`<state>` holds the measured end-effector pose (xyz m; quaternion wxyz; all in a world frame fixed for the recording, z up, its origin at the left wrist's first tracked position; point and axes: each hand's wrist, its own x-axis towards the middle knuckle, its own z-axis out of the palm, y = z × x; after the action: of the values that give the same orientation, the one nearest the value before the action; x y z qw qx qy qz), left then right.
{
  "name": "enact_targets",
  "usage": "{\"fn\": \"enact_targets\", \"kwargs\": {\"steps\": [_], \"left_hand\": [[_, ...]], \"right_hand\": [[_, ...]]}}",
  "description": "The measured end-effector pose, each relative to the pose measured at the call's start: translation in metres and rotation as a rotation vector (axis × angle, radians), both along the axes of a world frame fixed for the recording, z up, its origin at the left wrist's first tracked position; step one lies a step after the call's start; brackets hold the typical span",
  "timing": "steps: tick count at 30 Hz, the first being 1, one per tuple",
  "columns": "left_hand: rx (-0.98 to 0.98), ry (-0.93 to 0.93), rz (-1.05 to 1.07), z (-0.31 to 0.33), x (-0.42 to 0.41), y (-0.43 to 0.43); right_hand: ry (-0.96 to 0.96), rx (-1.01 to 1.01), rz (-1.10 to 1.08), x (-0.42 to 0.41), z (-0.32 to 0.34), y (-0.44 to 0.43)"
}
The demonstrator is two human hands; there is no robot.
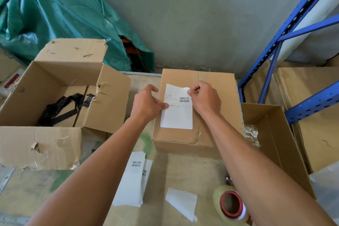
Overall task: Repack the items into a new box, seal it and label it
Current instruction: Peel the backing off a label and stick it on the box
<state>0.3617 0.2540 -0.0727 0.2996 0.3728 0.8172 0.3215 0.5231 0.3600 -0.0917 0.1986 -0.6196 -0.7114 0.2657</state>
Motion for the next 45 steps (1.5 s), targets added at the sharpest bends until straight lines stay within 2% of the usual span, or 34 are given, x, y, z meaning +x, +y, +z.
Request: {"fn": "enact_targets", "kwargs": {"steps": [6,10,15,21,27,31,36,45], "left_hand": [[0.018,0.004,0.029,-0.004,-0.001,-0.002],[0.035,0.076,0.001,-0.003,-0.001,-0.002],[0.043,0.295,-0.237,-0.005,-0.002,-0.004],[-0.051,0.483,-0.482,-0.008,-0.006,-0.001],[-0.095,0.673,-0.764,-0.013,-0.009,0.003],[-0.094,0.718,-0.831,-0.018,-0.016,0.001],[-0.19,0.778,-0.905,-0.023,-0.022,0.0],[-0.287,0.736,-0.965,-0.015,-0.03,0.002]], "right_hand": [[-0.034,0.019,0.024,-0.001,0.0,0.0],[-0.056,0.039,0.042,-0.001,0.0,0.001],[-0.081,0.088,0.09,0.002,0.0,0.0],[-0.123,0.208,0.189,0.004,-0.001,-0.005],[-0.252,0.334,0.512,0.007,0.001,-0.009],[-0.31,0.309,0.678,0.014,0.004,-0.007],[-0.455,0.22,0.769,0.023,0.005,-0.006],[-0.588,0.038,0.871,0.029,0.014,-0.001]]}}
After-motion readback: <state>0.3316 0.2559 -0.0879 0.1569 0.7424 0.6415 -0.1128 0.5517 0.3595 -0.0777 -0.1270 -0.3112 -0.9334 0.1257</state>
